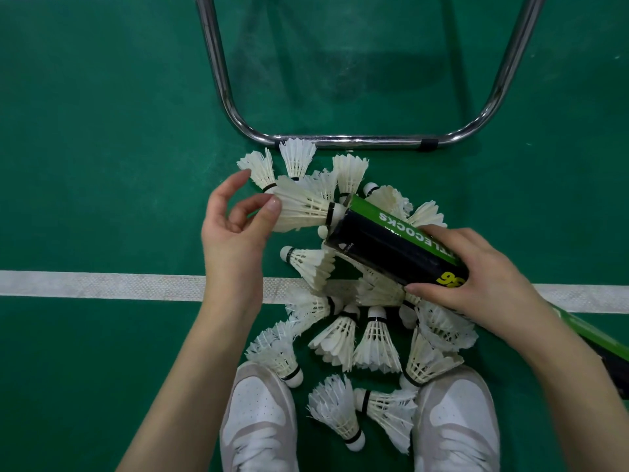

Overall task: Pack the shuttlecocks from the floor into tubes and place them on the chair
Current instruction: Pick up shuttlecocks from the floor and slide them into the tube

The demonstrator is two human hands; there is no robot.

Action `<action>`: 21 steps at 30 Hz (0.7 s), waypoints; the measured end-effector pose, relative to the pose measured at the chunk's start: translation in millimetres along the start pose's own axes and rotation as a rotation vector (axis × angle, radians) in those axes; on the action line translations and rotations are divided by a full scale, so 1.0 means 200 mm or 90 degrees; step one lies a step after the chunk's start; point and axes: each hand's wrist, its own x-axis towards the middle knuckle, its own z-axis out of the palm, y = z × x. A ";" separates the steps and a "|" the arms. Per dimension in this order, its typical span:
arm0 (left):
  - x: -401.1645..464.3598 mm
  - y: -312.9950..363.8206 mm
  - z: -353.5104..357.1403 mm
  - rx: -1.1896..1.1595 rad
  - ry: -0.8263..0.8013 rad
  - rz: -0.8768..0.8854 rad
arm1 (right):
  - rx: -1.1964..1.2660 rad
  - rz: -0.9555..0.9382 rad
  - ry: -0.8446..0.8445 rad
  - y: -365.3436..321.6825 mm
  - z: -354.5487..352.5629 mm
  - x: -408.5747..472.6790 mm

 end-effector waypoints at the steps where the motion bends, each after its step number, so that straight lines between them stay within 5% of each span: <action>1: -0.01 0.00 0.00 -0.005 -0.006 -0.007 | -0.003 -0.001 0.000 0.00 0.00 0.00; 21: -0.11 -0.08 0.08 0.182 -0.219 0.021 | -0.040 -0.019 -0.012 -0.02 0.02 0.00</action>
